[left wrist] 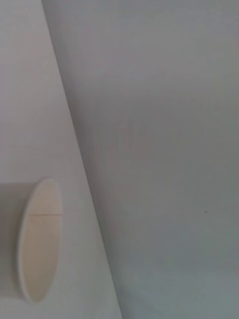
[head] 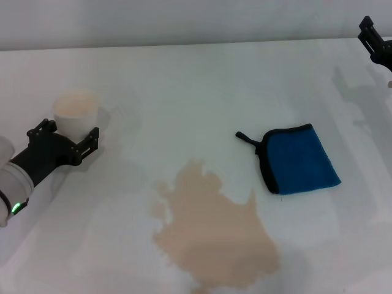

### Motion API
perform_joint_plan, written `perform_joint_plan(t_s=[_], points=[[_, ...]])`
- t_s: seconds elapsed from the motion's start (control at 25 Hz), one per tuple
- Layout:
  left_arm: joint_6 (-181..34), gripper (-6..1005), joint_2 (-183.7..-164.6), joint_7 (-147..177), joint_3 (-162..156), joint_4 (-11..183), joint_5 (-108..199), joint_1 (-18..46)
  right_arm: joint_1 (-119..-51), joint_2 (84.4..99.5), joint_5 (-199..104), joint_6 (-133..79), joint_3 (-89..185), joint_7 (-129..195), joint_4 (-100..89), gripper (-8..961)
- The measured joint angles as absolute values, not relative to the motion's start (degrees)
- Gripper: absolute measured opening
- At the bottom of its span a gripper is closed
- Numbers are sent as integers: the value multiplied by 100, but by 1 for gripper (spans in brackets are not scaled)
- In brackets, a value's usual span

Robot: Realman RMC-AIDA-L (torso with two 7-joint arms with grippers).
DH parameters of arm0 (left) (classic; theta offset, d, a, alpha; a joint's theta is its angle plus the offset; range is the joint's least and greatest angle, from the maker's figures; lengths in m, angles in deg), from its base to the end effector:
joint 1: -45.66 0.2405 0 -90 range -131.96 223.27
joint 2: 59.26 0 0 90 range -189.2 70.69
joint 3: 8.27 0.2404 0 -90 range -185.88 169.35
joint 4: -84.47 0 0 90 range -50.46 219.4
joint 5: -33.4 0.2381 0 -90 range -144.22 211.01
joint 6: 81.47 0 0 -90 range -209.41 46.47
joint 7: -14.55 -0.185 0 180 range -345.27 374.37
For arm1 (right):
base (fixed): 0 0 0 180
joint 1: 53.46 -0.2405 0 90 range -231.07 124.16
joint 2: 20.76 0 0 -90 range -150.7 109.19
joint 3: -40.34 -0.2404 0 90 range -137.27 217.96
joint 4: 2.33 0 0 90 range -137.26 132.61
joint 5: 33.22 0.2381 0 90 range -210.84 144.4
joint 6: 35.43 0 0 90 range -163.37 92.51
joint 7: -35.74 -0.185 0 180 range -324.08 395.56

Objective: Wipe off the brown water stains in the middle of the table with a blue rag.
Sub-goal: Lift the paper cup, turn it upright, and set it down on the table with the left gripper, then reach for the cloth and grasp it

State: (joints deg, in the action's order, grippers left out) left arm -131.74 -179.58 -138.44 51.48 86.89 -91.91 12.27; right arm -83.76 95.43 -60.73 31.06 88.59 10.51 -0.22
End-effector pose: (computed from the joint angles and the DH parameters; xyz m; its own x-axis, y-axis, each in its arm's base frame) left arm -0.3273 0.3864 -0.1031 0.8207 0.2745 0.5012 0.5658 -0.5127 -0.6458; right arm 0.3664 0.3945 0.0249 0.5635 0.0195 -0.8259 -0.8256 -0.0213 -0.5638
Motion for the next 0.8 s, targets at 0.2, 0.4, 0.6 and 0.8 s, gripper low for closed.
perform_joint_plan(t_s=[0.2, 0.4, 0.6, 0.8], points=[[-13194, 766, -17958, -13870, 5150, 8654, -9158, 1266, -8361, 9543, -6073, 3109, 8859, 1052, -22, 846], [-13301, 804, -17964, -14008, 5156, 8637, -9147, 1327, -8358, 9544, -6073, 3112, 8859, 1039, -11, 846], [-13353, 877, -17967, -13983, 5158, 8530, -9171, 1343, -8328, 9543, -6090, 3121, 8859, 973, -2, 846], [-13642, 892, -17967, -13976, 5157, 8413, -9172, 1442, -8299, 9543, -6104, 3160, 8859, 965, 20, 846]])
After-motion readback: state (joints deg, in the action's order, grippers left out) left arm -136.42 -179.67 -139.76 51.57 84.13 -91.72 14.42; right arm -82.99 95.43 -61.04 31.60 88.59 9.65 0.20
